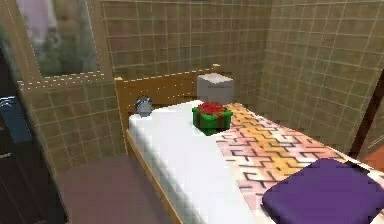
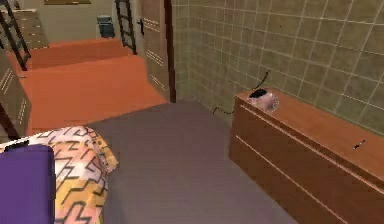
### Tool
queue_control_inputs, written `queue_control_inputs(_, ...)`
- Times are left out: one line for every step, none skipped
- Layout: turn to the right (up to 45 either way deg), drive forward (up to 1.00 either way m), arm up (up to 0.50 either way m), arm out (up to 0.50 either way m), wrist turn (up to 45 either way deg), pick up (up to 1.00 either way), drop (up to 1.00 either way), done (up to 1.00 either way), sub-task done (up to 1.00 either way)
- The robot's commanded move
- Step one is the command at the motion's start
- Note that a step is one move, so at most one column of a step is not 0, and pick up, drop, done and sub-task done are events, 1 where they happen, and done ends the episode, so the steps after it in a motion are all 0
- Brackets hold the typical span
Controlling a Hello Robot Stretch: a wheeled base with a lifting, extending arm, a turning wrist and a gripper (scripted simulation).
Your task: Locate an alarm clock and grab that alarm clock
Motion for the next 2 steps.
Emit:
queue_control_inputs(-45.0,0.0,0.0,0.0,0.0,0.0,0.0,0.0,0.0)
queue_control_inputs(-12.0,0.0,0.0,0.0,0.0,0.0,0.0,0.0,0.0)
